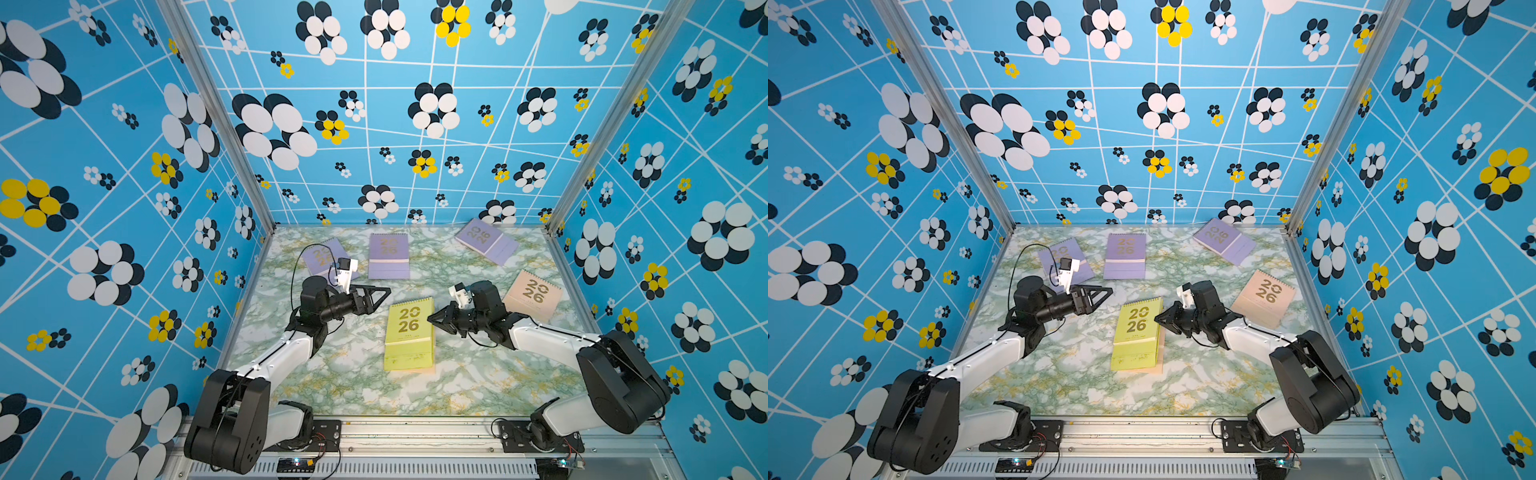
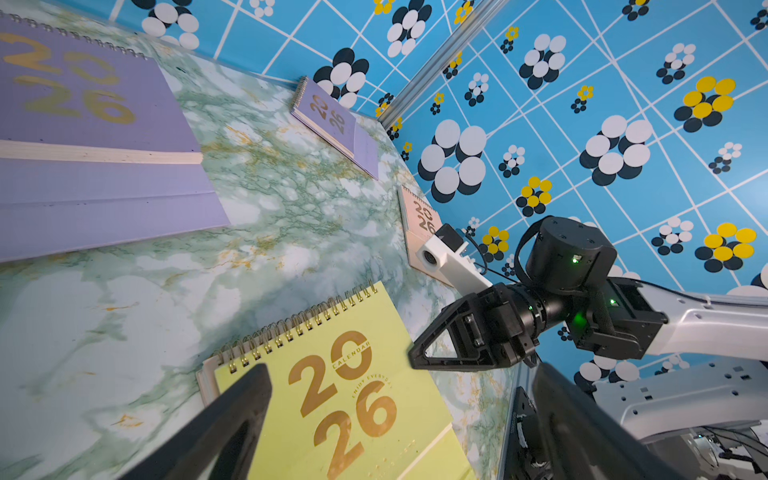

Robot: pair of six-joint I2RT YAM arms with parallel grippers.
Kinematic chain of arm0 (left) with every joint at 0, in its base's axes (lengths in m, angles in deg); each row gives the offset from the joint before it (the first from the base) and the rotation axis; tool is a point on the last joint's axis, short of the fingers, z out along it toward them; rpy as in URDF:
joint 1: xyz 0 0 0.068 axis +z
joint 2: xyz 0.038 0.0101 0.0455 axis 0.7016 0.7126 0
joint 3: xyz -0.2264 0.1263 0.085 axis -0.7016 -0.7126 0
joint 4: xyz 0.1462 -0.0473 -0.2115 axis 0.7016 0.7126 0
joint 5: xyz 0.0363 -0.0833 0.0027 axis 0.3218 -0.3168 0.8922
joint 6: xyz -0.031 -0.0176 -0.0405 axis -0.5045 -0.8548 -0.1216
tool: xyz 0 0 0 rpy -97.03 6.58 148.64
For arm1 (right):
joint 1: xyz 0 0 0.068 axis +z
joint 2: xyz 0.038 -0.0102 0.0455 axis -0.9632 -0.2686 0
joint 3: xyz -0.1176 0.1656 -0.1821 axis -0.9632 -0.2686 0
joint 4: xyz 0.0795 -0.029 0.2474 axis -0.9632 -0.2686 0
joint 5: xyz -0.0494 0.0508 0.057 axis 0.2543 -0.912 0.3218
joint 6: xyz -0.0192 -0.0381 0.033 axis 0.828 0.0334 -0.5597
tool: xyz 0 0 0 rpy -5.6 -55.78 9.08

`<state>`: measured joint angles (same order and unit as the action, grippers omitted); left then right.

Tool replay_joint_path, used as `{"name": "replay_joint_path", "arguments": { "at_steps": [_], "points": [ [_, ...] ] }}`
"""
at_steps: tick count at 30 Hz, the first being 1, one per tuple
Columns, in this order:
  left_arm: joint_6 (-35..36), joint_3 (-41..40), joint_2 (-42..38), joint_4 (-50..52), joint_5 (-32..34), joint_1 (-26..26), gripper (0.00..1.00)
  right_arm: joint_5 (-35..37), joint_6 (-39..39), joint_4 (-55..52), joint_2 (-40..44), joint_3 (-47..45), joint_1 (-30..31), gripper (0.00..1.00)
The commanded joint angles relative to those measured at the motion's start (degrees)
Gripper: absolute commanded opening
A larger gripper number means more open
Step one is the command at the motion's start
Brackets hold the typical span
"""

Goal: Stack the calendars
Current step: Place the calendar at the calendar.

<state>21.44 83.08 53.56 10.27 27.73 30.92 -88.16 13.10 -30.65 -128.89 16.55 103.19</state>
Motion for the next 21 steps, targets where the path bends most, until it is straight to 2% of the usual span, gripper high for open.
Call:
{"name": "replay_joint_path", "arguments": {
  "at_steps": [1, 21],
  "points": [
    [1.6, 1.6, 1.2, 1.0, 0.7, -1.6, 1.0, 1.2, 1.4, 0.5, -1.1, -0.7, -0.3, 0.0],
    [0.4, 3.7, 10.7, -3.2, 1.9, -10.5, 1.0, 6.2, 4.3, -6.0, -0.8, -1.6, -0.3, 0.0]
  ]
}}
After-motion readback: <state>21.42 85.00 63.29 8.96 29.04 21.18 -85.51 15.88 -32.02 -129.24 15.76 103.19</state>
